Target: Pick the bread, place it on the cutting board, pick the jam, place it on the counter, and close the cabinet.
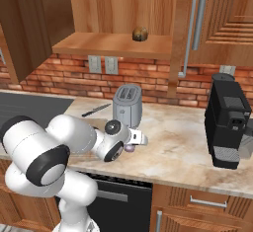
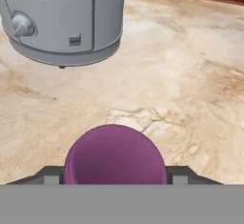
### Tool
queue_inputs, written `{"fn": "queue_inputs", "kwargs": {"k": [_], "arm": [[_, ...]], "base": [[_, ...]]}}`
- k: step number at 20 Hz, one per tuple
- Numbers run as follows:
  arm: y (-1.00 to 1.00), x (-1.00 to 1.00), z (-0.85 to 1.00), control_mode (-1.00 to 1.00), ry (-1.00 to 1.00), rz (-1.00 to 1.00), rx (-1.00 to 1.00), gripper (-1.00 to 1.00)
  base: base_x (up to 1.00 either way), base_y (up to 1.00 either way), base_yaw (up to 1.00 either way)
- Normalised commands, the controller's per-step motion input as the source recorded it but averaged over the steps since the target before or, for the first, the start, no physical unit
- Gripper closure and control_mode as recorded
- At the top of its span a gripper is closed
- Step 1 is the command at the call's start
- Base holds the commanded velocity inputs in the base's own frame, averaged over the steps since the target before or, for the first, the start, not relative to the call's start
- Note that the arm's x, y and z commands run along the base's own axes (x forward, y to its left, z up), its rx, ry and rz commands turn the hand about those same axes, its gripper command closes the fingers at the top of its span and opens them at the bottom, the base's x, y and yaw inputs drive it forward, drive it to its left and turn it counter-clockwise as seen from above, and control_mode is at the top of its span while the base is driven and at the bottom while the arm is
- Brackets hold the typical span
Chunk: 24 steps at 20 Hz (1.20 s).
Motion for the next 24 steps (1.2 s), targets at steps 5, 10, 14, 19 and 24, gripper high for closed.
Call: {"fn": "queue_inputs", "kwargs": {"k": [5, 10, 14, 19, 24], "arm": [[0.0, 0.0, 0.0, -1.0, 0.0, 0.0, 0.0, 1.0], [0.0, 0.0, 0.0, -1.0, 0.0, 0.0, 0.0, 1.0], [0.0, 0.0, 0.0, -1.0, 0.0, 0.0, 0.0, 1.0], [0.0, 0.0, 0.0, -1.0, 0.0, 0.0, 0.0, -1.0], [0.0, 0.0, 0.0, -1.0, 0.0, 0.0, 0.0, -1.0]], "base": [[0.0, 0.0, 0.0], [0.0, 0.0, 0.0], [0.0, 0.0, 0.0], [0.0, 0.0, 0.0], [0.0, 0.0, 0.0]]}}
